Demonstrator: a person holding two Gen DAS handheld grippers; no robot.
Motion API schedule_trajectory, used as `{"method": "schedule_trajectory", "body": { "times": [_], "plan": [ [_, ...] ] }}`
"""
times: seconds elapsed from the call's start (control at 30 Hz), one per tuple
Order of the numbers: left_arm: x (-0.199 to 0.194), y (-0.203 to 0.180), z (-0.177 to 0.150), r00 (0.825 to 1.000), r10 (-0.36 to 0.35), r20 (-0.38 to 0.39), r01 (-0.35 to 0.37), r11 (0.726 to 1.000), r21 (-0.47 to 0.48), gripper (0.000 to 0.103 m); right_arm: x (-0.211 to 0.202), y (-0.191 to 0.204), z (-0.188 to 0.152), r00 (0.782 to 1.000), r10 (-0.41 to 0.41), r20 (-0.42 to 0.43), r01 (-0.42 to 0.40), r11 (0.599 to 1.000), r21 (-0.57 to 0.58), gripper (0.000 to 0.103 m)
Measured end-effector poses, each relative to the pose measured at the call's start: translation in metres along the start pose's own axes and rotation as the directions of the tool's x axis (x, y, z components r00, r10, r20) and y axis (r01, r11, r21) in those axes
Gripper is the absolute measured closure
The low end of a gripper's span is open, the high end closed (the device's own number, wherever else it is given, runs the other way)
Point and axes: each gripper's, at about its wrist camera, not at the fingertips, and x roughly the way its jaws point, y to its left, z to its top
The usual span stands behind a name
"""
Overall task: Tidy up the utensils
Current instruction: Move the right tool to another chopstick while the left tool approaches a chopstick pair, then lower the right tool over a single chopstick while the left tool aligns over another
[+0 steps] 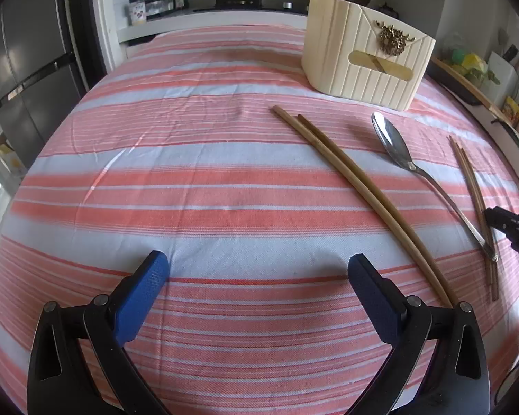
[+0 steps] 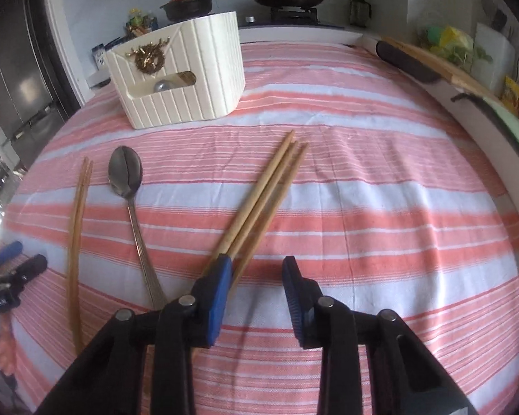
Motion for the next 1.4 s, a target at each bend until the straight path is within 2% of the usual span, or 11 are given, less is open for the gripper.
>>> {"method": "schedule_trajectory", "body": {
  "times": [0.17, 0.2, 0.23, 0.3, 0.53, 0.67, 0.73, 0.9, 1.0, 1.2, 1.4],
  "plan": [
    [0.0, 0.0, 0.0, 1.0, 0.0, 0.0, 0.0, 1.0, 0.0, 0.001, 0.003, 0.013, 0.001, 0.995, -0.093, -0.047, 0.087, 0.99, -0.113, 0.074],
    [0.0, -0.001, 0.0, 1.0, 0.001, -0.001, -0.001, 1.0, 0.0, 0.0, 0.004, 0.016, 0.004, 0.994, -0.094, -0.055, 0.086, 0.987, -0.132, 0.076],
    [0.0, -0.001, 0.0, 1.0, 0.002, 0.0, -0.002, 1.0, 0.0, 0.0, 0.006, 0.016, 0.006, 0.995, -0.082, -0.064, 0.073, 0.988, -0.139, 0.088],
    [0.0, -0.001, 0.0, 1.0, -0.001, 0.001, 0.001, 1.0, -0.002, 0.001, 0.007, 0.013, 0.007, 0.992, -0.113, -0.049, 0.104, 0.983, -0.149, 0.09],
    [-0.003, -0.003, 0.001, 1.0, 0.025, 0.003, -0.025, 1.0, -0.011, 0.001, -0.001, -0.053, -0.008, 0.967, -0.255, 0.003, 0.255, 0.964, -0.075, 0.097],
    [-0.018, -0.002, 0.007, 0.987, -0.149, 0.054, 0.156, 0.975, -0.158, 0.001, -0.01, -0.082, -0.019, 0.987, -0.153, 0.044, 0.151, 0.987, 0.058, 0.096],
    [-0.018, -0.016, 0.014, 0.981, -0.186, 0.047, 0.192, 0.965, -0.178, 0.001, -0.009, -0.087, -0.018, 0.992, -0.121, 0.047, 0.117, 0.989, 0.086, 0.078],
    [0.002, -0.055, 0.015, 0.999, -0.042, -0.018, 0.04, 0.995, -0.09, 0.001, -0.007, -0.083, -0.017, 0.991, -0.123, 0.044, 0.119, 0.989, 0.084, 0.076],
    [0.006, -0.065, 0.011, 0.998, 0.054, -0.007, -0.055, 0.997, -0.063, 0.0, -0.008, -0.081, -0.018, 0.991, -0.128, 0.044, 0.125, 0.989, 0.079, 0.076],
    [0.012, -0.062, 0.011, 0.988, 0.15, -0.031, -0.152, 0.984, -0.096, 0.0, -0.007, -0.081, -0.018, 0.99, -0.132, 0.044, 0.129, 0.989, 0.075, 0.076],
    [0.012, -0.058, 0.013, 0.987, 0.155, -0.035, -0.158, 0.98, -0.117, 0.0, -0.007, -0.08, -0.018, 0.99, -0.133, 0.044, 0.129, 0.989, 0.076, 0.076]
  ]
}}
